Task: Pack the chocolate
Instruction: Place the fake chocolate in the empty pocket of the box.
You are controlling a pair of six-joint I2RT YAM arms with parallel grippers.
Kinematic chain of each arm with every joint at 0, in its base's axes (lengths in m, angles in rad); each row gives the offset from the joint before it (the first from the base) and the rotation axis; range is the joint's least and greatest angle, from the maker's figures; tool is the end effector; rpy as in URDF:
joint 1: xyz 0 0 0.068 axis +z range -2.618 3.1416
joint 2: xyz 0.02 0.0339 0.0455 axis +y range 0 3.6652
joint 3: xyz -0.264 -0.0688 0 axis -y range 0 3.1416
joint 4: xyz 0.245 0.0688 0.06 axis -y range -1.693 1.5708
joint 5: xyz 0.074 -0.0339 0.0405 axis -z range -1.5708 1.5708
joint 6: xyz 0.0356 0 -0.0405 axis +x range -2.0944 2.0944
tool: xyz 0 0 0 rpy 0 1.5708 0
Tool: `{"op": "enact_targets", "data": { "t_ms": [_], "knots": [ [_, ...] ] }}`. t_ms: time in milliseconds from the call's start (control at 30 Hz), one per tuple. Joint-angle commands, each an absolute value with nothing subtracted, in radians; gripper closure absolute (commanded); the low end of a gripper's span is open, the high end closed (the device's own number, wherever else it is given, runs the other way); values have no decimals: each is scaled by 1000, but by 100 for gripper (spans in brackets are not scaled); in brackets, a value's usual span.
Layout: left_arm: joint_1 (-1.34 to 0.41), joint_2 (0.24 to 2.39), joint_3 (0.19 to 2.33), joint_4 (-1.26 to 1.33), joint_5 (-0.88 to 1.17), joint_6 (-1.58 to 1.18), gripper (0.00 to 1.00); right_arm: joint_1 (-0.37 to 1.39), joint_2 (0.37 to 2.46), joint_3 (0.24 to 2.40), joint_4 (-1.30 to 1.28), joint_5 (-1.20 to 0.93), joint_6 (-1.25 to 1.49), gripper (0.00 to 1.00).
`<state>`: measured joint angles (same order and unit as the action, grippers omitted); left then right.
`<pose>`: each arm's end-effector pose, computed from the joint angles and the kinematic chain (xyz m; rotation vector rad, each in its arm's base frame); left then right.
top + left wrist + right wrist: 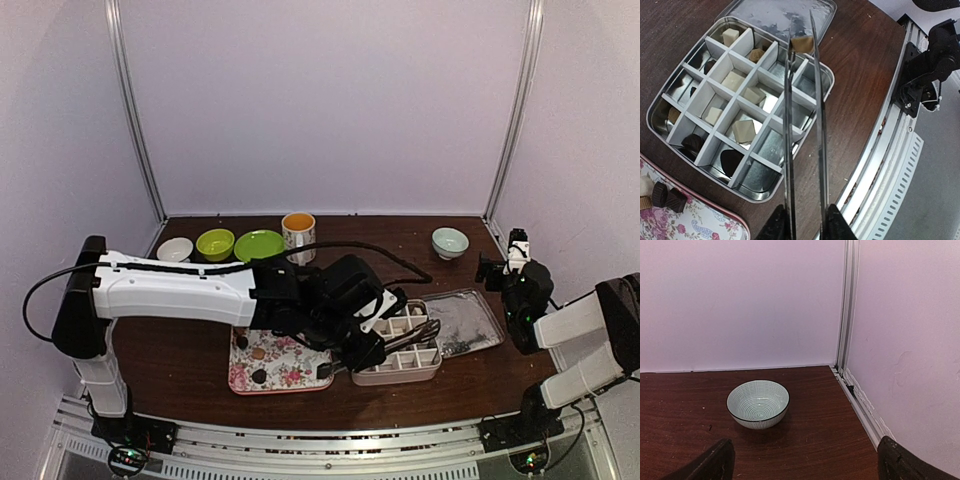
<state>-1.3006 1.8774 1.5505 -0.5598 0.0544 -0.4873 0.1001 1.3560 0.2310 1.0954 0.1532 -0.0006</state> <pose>0.1103 -0.4055 0.2584 1.0704 2.4207 -0.7797 0.2320 0.0178 0.1730 0.0384 1.5998 -0.0453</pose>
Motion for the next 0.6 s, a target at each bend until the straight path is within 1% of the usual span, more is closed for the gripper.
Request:
{"op": "enact_targets", "data": {
  "t_ms": [0,233,267,333,367,567],
  "knots": [
    [-1303,1902,1590,-526,30,-475,75,94,1358,244,1095,153,0,0],
    [-1303,1931,1610,-535,8,-470,73,94,1358,245,1095,154,0,0],
    [-1303,1933,1612,-535,4,-469,72,94,1358,244,1096,155,-1,0],
    [-1303,1933,1611,-540,-12,-469,66,93,1358,244,1095,155,0,0],
    [-1303,1932,1612,-546,-25,-474,65,93,1358,244,1094,155,0,0],
    [-1302,1923,1610,-561,-69,-489,64,94,1358,245,1094,154,0,0]
  ]
}}
